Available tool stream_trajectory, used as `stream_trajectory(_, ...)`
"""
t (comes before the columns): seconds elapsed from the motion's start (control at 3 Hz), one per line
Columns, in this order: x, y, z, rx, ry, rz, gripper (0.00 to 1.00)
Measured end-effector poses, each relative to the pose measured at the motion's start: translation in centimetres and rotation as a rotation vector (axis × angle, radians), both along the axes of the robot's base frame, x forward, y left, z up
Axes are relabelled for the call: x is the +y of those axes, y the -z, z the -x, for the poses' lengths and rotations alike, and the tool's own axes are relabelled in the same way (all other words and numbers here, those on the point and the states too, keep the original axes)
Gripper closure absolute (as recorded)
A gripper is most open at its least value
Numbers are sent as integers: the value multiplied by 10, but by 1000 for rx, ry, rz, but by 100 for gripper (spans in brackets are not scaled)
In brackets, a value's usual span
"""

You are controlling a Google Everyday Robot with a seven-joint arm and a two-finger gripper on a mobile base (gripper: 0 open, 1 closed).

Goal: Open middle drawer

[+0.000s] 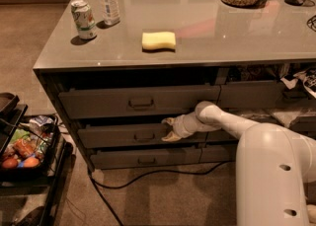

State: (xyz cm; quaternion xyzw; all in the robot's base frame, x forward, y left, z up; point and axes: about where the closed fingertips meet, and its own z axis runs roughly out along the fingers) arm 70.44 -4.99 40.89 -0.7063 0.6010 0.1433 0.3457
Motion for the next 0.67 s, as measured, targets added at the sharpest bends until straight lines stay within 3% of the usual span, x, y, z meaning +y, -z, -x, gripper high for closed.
stream_trajectory(0.67, 0, 0, -3, 0, 0, 0, 58)
